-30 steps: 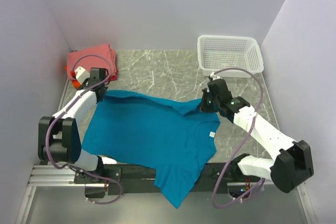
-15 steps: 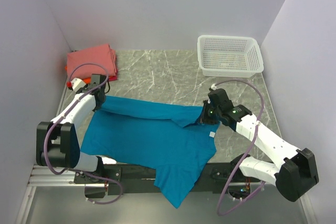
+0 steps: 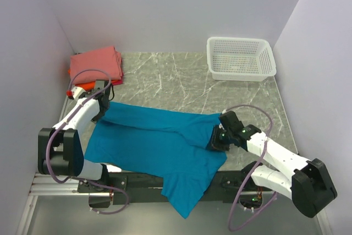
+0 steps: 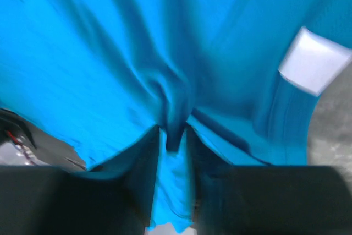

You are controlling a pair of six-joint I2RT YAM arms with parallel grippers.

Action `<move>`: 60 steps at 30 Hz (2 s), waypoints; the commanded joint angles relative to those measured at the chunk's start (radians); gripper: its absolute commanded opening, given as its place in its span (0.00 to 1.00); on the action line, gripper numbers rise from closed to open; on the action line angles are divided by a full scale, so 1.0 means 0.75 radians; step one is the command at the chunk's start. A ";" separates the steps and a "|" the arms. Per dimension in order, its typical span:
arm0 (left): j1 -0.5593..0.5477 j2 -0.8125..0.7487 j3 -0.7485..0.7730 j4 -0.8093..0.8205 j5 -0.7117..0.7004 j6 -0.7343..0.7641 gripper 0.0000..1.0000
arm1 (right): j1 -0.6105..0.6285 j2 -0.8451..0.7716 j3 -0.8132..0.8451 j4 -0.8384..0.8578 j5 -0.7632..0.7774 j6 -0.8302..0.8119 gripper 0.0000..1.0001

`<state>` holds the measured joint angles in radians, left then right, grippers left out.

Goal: Fold and stack the t-shirts
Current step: Fold the tshirt

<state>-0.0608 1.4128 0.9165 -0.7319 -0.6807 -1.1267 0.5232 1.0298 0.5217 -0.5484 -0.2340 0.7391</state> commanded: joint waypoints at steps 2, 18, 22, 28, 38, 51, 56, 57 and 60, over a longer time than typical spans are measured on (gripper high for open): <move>0.016 -0.051 0.032 -0.075 -0.060 -0.113 0.61 | 0.014 -0.119 -0.062 0.085 -0.020 0.027 0.39; 0.012 -0.113 -0.021 0.532 0.490 0.267 1.00 | -0.076 0.238 0.405 0.168 0.310 -0.184 0.86; 0.010 0.093 0.032 0.587 0.501 0.306 1.00 | -0.153 0.449 0.421 0.289 0.316 -0.233 0.85; 0.024 0.257 0.007 0.593 0.503 0.283 0.99 | -0.231 0.688 0.407 0.328 0.265 -0.270 0.83; 0.022 0.335 0.032 0.530 0.525 0.210 0.99 | -0.372 0.881 0.425 0.334 0.063 -0.284 0.81; -0.080 0.546 0.254 0.489 0.586 0.107 0.99 | -0.628 1.128 0.889 0.124 0.105 -0.319 0.81; -0.085 0.603 0.334 0.495 0.611 0.117 0.99 | -0.681 1.130 0.955 0.156 0.177 -0.398 0.81; -0.087 0.613 0.347 0.489 0.603 0.118 1.00 | -0.683 1.134 0.961 0.201 0.179 -0.421 0.81; -0.091 0.605 0.402 0.469 0.589 0.150 0.99 | -0.685 1.157 1.041 0.173 0.200 -0.478 0.81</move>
<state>-0.1242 1.8465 1.1793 -0.3492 -0.2665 -1.0149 0.0132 1.8721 1.2274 -0.4179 -0.1482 0.4511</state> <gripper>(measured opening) 0.995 0.808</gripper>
